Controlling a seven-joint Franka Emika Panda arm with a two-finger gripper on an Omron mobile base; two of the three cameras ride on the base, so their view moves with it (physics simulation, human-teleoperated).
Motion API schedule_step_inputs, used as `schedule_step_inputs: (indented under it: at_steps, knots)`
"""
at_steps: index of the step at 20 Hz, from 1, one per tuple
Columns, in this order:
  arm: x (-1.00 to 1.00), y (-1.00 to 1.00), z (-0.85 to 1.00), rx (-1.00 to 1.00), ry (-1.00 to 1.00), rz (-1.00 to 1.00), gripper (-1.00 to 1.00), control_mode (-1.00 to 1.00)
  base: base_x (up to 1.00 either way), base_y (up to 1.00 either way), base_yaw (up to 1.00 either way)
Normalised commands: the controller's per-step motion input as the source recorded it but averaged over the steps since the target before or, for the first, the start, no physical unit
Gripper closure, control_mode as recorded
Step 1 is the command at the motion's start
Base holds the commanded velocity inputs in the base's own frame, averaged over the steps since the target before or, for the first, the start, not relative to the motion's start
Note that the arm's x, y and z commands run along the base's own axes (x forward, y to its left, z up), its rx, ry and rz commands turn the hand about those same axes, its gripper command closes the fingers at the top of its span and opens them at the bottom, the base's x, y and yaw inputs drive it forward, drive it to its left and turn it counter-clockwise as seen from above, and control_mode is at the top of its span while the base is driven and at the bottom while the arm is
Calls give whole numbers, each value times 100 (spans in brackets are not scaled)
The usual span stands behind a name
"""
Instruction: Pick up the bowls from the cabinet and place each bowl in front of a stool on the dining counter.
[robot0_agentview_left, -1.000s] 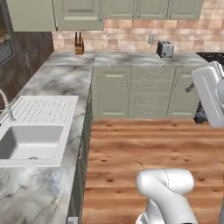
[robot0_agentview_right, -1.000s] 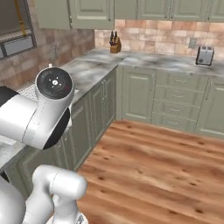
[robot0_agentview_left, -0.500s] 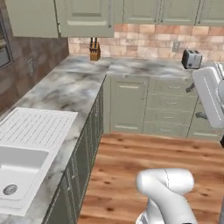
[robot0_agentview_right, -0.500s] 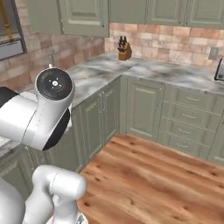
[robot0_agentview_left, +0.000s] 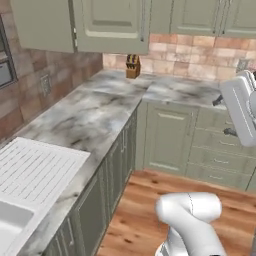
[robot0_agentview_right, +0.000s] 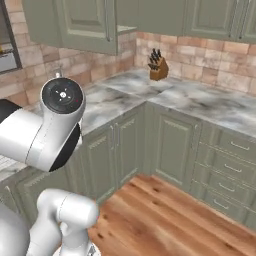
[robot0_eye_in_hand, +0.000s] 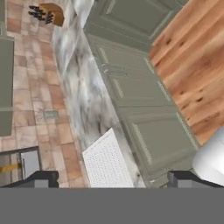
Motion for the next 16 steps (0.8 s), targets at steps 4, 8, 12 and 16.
schedule_step_inputs:
  at_steps: [4, 8, 12, 16]
  knots:
    - [0, 0, 0, 0, 0, 0, -100, 100, 100, -71, 37]
    - [0, 0, 0, 0, 0, 0, -100, 100, 100, -66, 42]
    - [0, 0, 0, 0, 0, 0, -100, 100, 100, -66, 44]
    - [0, 0, 0, 0, 0, 0, -100, 100, 100, -71, 46]
